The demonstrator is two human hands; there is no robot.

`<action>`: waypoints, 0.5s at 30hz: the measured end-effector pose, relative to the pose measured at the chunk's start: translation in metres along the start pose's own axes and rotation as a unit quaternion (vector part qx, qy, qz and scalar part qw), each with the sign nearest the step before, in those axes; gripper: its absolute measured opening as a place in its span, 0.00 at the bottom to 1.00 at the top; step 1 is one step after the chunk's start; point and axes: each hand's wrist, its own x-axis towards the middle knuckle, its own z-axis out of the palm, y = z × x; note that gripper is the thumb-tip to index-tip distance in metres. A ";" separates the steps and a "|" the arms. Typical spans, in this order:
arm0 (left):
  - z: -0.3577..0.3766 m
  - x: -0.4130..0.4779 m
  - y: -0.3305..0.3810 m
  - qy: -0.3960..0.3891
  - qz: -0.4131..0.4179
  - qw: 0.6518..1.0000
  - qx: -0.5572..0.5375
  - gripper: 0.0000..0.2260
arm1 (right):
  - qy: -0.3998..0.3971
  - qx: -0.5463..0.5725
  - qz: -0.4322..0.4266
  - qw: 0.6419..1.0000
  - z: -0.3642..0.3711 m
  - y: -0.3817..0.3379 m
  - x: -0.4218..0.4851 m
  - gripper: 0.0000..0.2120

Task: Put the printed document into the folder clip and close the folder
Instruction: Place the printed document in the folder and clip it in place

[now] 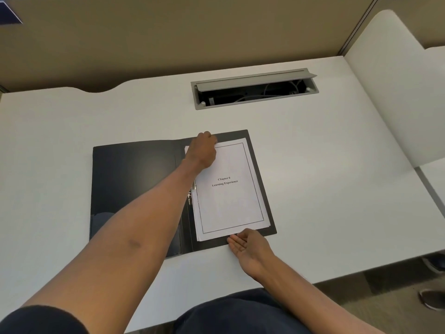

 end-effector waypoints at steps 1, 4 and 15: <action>-0.001 0.000 0.000 0.003 0.003 1.000 0.003 0.15 | -0.001 -0.017 -0.003 1.000 -0.002 0.000 -0.002 0.10; -0.004 0.000 -0.005 0.016 0.007 1.000 0.007 0.15 | 0.005 -0.147 -0.033 0.989 -0.011 0.002 -0.009 0.07; -0.020 -0.013 -0.065 0.078 -0.073 0.987 -0.122 0.10 | 0.101 -0.497 -0.401 0.763 -0.018 -0.065 0.014 0.17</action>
